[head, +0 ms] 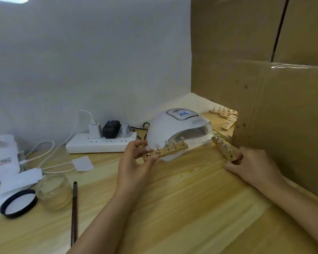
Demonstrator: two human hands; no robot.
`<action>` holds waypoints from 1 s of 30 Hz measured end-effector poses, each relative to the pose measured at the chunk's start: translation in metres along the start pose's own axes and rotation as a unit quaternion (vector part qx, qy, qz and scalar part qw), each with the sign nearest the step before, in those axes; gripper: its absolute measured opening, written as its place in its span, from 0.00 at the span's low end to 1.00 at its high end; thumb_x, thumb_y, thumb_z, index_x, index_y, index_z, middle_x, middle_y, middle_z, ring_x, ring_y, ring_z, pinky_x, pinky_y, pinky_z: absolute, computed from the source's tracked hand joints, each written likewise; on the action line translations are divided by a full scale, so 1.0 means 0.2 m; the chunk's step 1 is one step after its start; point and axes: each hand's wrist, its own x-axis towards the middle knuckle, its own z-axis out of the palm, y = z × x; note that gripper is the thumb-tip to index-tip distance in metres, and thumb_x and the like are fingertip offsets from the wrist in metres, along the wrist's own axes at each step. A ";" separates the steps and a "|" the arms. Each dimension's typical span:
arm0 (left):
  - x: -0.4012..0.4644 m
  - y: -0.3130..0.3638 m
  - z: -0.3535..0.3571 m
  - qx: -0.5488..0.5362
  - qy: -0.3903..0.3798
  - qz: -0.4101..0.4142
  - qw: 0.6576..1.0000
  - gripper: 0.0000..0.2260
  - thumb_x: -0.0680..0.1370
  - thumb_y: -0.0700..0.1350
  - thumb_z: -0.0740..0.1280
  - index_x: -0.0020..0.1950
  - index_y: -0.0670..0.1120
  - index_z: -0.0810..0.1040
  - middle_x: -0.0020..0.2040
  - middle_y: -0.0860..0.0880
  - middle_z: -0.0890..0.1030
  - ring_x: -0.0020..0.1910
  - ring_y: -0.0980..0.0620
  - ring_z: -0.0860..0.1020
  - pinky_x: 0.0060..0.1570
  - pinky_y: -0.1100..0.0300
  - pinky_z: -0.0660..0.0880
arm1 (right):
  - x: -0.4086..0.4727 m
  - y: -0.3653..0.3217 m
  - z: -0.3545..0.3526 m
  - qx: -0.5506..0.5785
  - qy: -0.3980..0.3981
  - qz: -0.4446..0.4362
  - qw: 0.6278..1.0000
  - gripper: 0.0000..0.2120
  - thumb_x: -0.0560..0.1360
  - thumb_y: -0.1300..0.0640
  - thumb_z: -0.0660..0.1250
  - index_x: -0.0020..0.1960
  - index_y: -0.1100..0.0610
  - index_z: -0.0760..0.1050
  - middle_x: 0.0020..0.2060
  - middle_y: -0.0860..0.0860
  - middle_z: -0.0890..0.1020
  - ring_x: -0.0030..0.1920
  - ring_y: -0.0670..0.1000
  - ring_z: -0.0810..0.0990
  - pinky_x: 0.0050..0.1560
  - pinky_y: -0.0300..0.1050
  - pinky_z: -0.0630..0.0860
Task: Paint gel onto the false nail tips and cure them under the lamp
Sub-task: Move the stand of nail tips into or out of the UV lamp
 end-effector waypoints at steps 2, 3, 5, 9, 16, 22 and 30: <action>0.00 0.00 -0.01 0.003 0.008 -0.002 1.000 0.17 0.68 0.35 0.73 0.50 0.49 0.72 0.41 0.55 0.80 0.39 0.71 0.76 0.36 0.78 0.67 | 0.01 0.01 -0.01 0.004 0.035 0.006 0.999 0.14 0.67 0.49 0.71 0.33 0.57 0.70 0.29 0.50 0.74 0.32 0.50 0.73 0.26 0.42 0.62; 0.00 0.00 -0.01 0.001 0.011 -0.004 1.000 0.17 0.68 0.35 0.73 0.50 0.50 0.72 0.41 0.54 0.80 0.39 0.71 0.76 0.36 0.78 0.67 | 0.02 0.02 0.00 -0.012 0.045 0.008 0.999 0.15 0.67 0.49 0.71 0.33 0.58 0.71 0.29 0.51 0.74 0.33 0.52 0.74 0.26 0.42 0.61; 0.00 0.00 -0.01 -0.002 0.015 -0.010 1.000 0.17 0.68 0.35 0.73 0.49 0.52 0.72 0.42 0.54 0.80 0.40 0.69 0.76 0.36 0.78 0.67 | 0.05 0.02 0.01 -0.044 0.044 0.018 0.998 0.15 0.69 0.48 0.70 0.35 0.59 0.71 0.31 0.52 0.75 0.37 0.56 0.77 0.27 0.43 0.61; -0.01 0.01 -0.01 0.003 0.013 -0.008 1.000 0.18 0.68 0.35 0.73 0.47 0.54 0.71 0.41 0.55 0.80 0.43 0.66 0.77 0.35 0.78 0.66 | 0.11 -0.01 0.06 -0.079 0.032 0.016 0.996 0.17 0.72 0.46 0.66 0.34 0.57 0.69 0.31 0.51 0.73 0.36 0.53 0.76 0.26 0.42 0.60; -0.01 0.00 -0.01 0.024 0.004 -0.006 1.000 0.19 0.68 0.37 0.73 0.47 0.57 0.71 0.42 0.57 0.80 0.42 0.70 0.76 0.37 0.78 0.67 | 0.21 -0.10 0.14 -0.108 0.036 -0.004 0.993 0.17 0.77 0.46 0.58 0.34 0.55 0.66 0.31 0.48 0.70 0.37 0.52 0.76 0.28 0.40 0.63; -0.01 -0.01 -0.01 0.033 0.003 -0.004 0.999 0.18 0.68 0.38 0.74 0.49 0.56 0.72 0.42 0.56 0.81 0.43 0.68 0.77 0.37 0.77 0.67 | 0.31 -0.14 0.19 -0.134 0.038 -0.005 0.990 0.15 0.79 0.46 0.55 0.39 0.54 0.65 0.41 0.51 0.77 0.43 0.53 0.76 0.28 0.40 0.61; -0.01 -0.01 -0.01 0.029 0.005 0.003 1.000 0.18 0.68 0.36 0.74 0.49 0.53 0.72 0.42 0.54 0.81 0.43 0.68 0.77 0.36 0.78 0.67 | 0.41 -0.16 0.21 -0.128 -0.003 0.060 0.990 0.11 0.81 0.56 0.54 0.55 0.59 0.73 0.52 0.56 0.79 0.52 0.56 0.77 0.40 0.43 0.68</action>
